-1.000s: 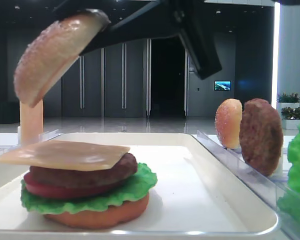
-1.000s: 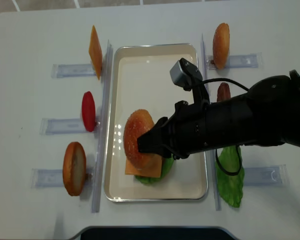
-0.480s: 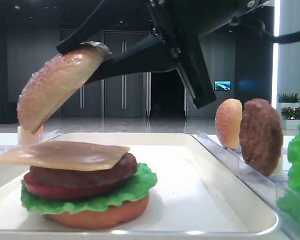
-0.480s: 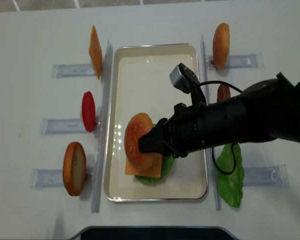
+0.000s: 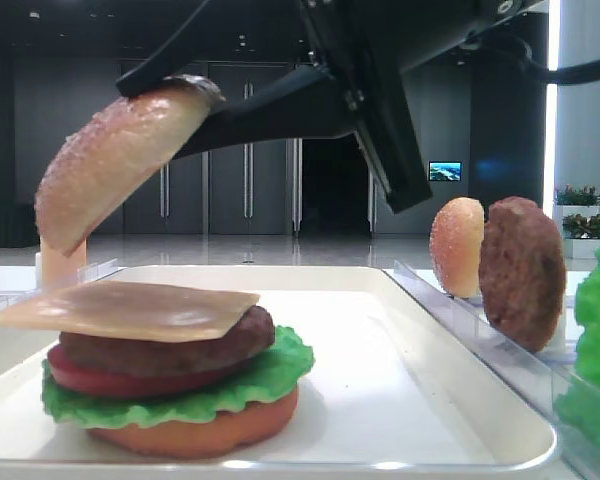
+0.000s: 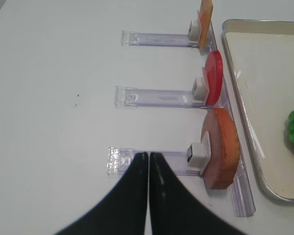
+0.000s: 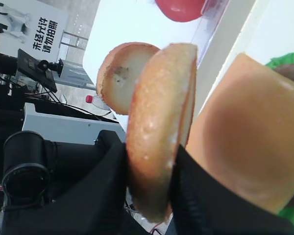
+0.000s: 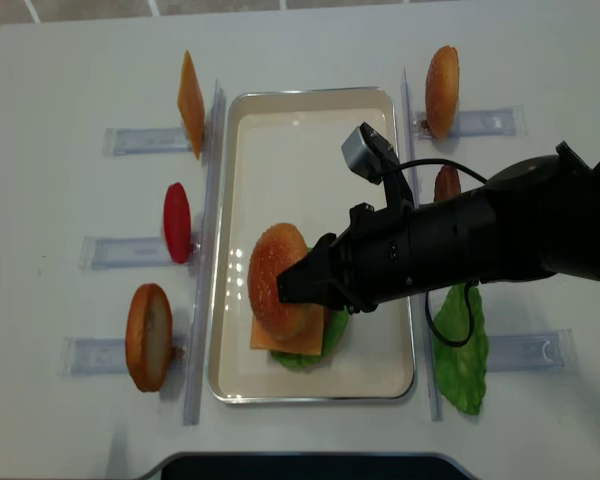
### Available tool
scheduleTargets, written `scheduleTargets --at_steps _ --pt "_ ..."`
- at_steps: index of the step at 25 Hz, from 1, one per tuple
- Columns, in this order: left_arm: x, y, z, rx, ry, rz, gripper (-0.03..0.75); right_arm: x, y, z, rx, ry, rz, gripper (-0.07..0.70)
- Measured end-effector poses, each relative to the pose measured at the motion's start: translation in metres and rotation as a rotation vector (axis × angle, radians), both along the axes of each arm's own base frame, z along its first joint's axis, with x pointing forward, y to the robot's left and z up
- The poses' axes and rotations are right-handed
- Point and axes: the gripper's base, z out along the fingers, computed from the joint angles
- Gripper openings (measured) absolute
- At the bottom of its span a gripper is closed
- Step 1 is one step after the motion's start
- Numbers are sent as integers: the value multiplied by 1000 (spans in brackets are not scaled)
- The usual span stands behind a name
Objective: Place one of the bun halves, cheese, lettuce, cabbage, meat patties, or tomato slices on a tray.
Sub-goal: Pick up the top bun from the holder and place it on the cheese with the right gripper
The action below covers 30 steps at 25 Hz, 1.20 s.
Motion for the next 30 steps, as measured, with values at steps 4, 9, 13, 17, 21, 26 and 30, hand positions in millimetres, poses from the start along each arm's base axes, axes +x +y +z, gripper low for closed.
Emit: scheduleTargets --at_steps 4,9,13,17,21,26,30 --pt "0 0 0 0 0 0 0 3 -3 0 4 1 -11 221" --pt "0 0 0 0 0 0 0 4 -4 0 5 1 -16 221" --pt "0 0 0 0 0 0 0 2 -6 -3 -3 15 -13 221" --pt "0 0 0 0 0 0 0 1 -5 -8 3 38 3 221" --pt "0 0 0 0 0 0 0 -1 -3 -13 11 62 23 221" --pt "0 0 0 0 0 0 0 -1 -3 -13 12 61 22 221" --pt "0 0 0 0 0 0 0 0 -3 -13 10 58 21 220"
